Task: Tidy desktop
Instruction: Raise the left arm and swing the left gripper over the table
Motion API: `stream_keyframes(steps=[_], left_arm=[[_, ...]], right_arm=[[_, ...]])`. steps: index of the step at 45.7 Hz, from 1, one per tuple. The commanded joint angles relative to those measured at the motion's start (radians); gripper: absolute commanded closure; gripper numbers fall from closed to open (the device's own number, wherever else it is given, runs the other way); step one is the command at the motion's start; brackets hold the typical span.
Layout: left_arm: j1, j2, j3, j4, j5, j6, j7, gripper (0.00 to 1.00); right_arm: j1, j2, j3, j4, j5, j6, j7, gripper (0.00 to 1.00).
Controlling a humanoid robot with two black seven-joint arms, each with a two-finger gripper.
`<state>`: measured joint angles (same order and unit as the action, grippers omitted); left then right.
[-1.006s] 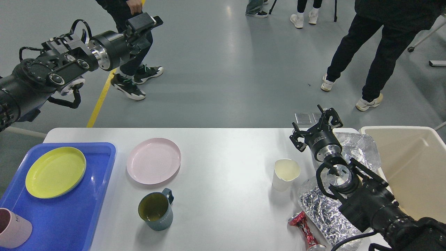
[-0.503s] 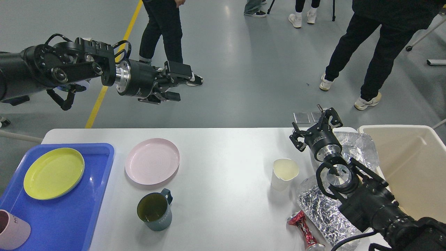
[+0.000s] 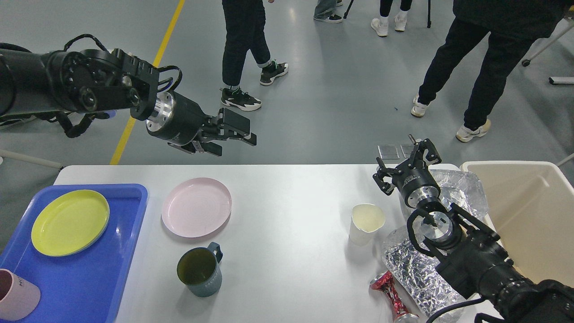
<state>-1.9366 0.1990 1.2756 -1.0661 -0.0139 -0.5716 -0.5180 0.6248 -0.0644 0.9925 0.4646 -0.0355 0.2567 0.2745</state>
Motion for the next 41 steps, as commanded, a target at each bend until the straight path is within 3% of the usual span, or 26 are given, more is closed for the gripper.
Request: stream_keyframes(steps=[1,41], left_arm=[[-0.001,-0.053,0.007,0.0,-0.003,-0.001,0.0,0.04],[0.005,-0.067,0.018,0.0,-0.003,-0.001,0.0,0.04]], right_arm=[[0.001,0.0,0.0,0.0,0.0,-0.001,0.0,0.0],[0.001,0.0,0.0,0.0,0.0,-0.001,0.0,0.0]])
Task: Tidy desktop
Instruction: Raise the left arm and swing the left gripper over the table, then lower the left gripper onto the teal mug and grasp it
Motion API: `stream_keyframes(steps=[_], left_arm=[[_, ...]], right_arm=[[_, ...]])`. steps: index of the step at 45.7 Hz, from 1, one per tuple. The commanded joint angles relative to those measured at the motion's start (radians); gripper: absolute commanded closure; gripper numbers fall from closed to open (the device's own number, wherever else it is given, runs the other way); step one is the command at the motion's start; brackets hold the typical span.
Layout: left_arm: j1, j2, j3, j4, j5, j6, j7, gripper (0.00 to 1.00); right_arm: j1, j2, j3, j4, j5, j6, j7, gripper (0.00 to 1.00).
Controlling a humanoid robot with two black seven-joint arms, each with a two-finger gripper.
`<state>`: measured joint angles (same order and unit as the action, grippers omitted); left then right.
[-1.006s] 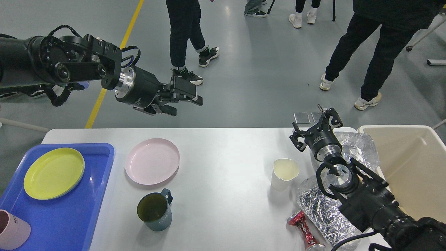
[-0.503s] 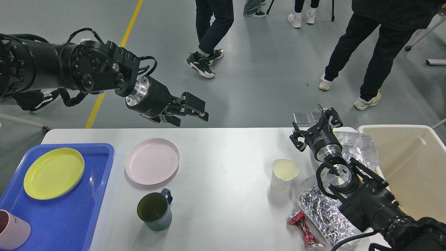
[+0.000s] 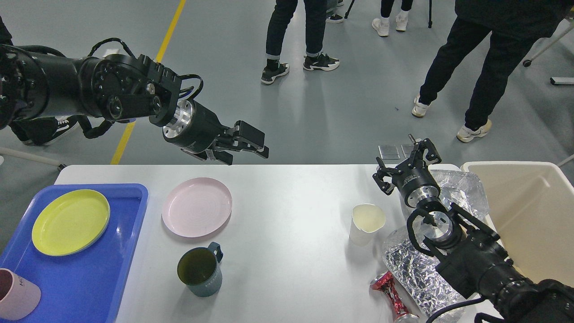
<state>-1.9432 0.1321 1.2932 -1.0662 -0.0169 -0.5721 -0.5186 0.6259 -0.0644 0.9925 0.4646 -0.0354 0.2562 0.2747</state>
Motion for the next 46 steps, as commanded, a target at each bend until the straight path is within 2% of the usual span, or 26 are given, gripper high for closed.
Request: stream_keyframes(steps=[1,21,46], left_arm=[[0.016,0.0,0.0,0.0,0.0,0.0,0.0,0.04],[0.076,-0.019,-0.003,0.0,0.0,0.001,0.0,0.04],[0.07,-0.012,0.0,0.0,-0.002,-0.005,0.0,0.04]], right_arm=[[0.0,0.0,0.0,0.002,0.0,0.0,0.0,0.0],[0.0,0.0,0.0,0.002,0.0,0.001,0.0,0.0],[0.0,0.0,0.0,0.0,0.0,0.0,0.0,0.0]])
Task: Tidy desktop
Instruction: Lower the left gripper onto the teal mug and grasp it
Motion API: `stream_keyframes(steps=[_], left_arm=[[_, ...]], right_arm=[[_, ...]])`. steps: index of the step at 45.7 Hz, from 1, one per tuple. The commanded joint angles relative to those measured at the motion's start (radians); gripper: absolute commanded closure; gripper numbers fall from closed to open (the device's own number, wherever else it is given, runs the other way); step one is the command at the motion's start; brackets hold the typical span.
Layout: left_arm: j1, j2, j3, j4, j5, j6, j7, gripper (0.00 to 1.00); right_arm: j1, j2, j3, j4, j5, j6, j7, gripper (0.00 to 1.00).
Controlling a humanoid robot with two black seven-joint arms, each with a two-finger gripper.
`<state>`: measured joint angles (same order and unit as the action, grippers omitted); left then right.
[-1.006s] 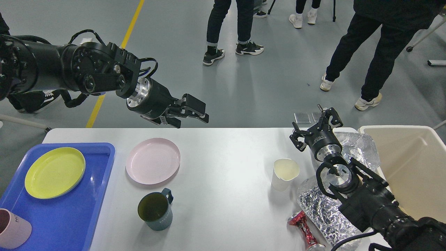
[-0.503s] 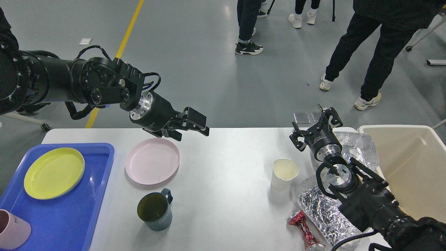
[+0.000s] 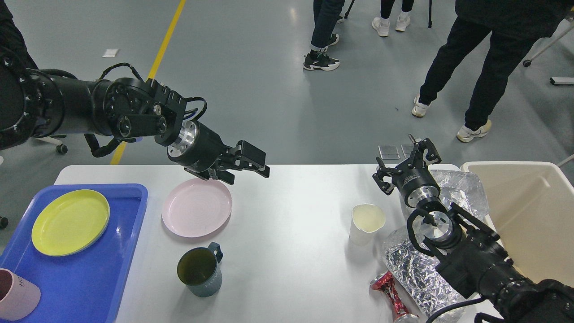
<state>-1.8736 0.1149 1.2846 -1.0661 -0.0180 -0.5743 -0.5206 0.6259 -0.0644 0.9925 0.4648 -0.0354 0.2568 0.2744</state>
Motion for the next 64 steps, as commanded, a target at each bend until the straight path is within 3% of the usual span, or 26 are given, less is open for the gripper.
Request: stream_keyframes(steps=[1,12,16,25,28,40,47,57,64], left_arm=[[0.002,0.003,0.009,0.0,0.0,-0.002,0.002,0.04],[0.01,-0.004,-0.004,-0.006,-0.007,-0.004,0.002,0.04],[0.019,-0.02,-0.002,-0.058,-0.005,-0.009,0.001,0.04],[0.013,-0.027,0.1,-0.146,0.032,-0.171,0.03,0.04],[0.014,-0.027,0.134,-0.184,0.072,-0.177,0.05,0.04],[0.062,-0.029,0.237,-0.276,0.119,-0.001,0.068,0.04],[0.091,-0.032,0.236,-0.276,0.119,0.031,0.099,0.04],[0.146,-0.051,0.236,-0.276,0.118,0.185,0.229,0.04],[0.171,-0.054,0.236,-0.276,0.118,0.214,0.246,0.06]], right_arm=[[0.0,0.0,0.0,0.0,0.0,0.001,0.0,0.0],[0.0,0.0,0.0,0.002,0.0,0.001,0.0,0.0],[0.0,0.0,0.0,0.002,0.0,-0.001,0.0,0.0],[0.0,0.0,0.0,0.0,0.0,-0.001,0.0,0.0],[0.0,0.0,0.0,0.0,0.0,0.001,-0.001,0.0],[0.0,0.0,0.0,0.0,0.0,0.001,0.0,0.0],[0.0,0.0,0.0,0.0,0.0,-0.001,0.0,0.0],[0.0,0.0,0.0,0.0,0.0,-0.001,0.0,0.0],[0.0,0.0,0.0,0.0,0.0,-0.001,0.0,0.0]])
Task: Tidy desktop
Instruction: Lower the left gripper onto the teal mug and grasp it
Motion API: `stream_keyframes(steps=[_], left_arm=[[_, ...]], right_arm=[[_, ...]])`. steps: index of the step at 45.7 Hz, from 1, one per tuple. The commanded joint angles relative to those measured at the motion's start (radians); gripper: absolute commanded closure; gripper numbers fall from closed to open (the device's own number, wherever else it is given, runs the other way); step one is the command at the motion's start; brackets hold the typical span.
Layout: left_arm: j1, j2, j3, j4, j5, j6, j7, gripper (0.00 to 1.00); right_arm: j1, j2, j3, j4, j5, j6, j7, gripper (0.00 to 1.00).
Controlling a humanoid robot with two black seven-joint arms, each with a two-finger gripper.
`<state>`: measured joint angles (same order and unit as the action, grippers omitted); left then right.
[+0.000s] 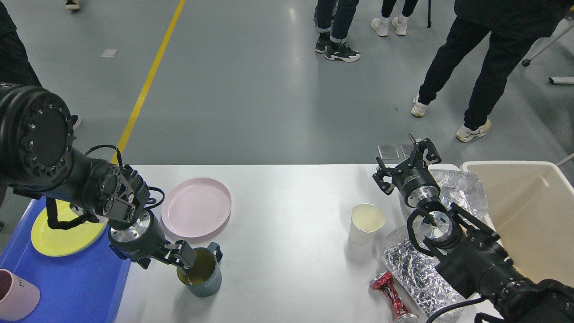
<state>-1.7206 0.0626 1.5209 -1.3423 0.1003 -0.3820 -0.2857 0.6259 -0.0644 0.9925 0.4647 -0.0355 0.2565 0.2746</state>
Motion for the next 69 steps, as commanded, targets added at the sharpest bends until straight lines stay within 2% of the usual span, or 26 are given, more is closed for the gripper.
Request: stream_keyframes(steps=[1,30,38,43,50,56,62,65,69], left_arm=[[0.021,-0.001,-0.001,0.0,-0.001,0.025,0.013,0.06],[0.153,-0.004,-0.033,0.005,-0.088,0.296,0.019,0.08],[0.177,-0.004,-0.059,0.008,-0.152,0.373,0.051,0.09],[0.185,-0.006,-0.068,0.008,-0.156,0.379,0.059,0.11],[0.2,-0.013,-0.07,0.009,-0.157,0.38,0.059,0.26],[0.21,-0.013,-0.07,0.009,-0.157,0.379,0.059,0.31],[0.216,-0.018,-0.073,0.012,-0.157,0.38,0.059,0.43],[0.217,-0.02,-0.077,0.012,-0.156,0.38,0.057,0.56],[0.22,-0.021,-0.077,0.012,-0.154,0.383,0.056,0.79]], right_arm=[[0.0,0.0,0.0,0.0,0.0,0.0,0.0,0.0],[0.0,0.0,0.0,0.0,0.0,0.001,0.0,0.0],[0.0,0.0,0.0,0.0,0.0,0.001,-0.001,0.0],[0.0,0.0,0.0,0.0,0.0,0.001,0.0,0.0],[0.0,0.0,0.0,0.0,0.0,0.0,0.0,0.0],[0.0,0.0,0.0,0.0,0.0,0.0,0.0,0.0],[0.0,0.0,0.0,0.002,0.0,0.0,-0.001,0.0],[0.0,0.0,0.0,0.0,0.0,0.0,0.0,0.0],[0.0,0.0,0.0,0.0,0.0,0.0,0.0,0.0]])
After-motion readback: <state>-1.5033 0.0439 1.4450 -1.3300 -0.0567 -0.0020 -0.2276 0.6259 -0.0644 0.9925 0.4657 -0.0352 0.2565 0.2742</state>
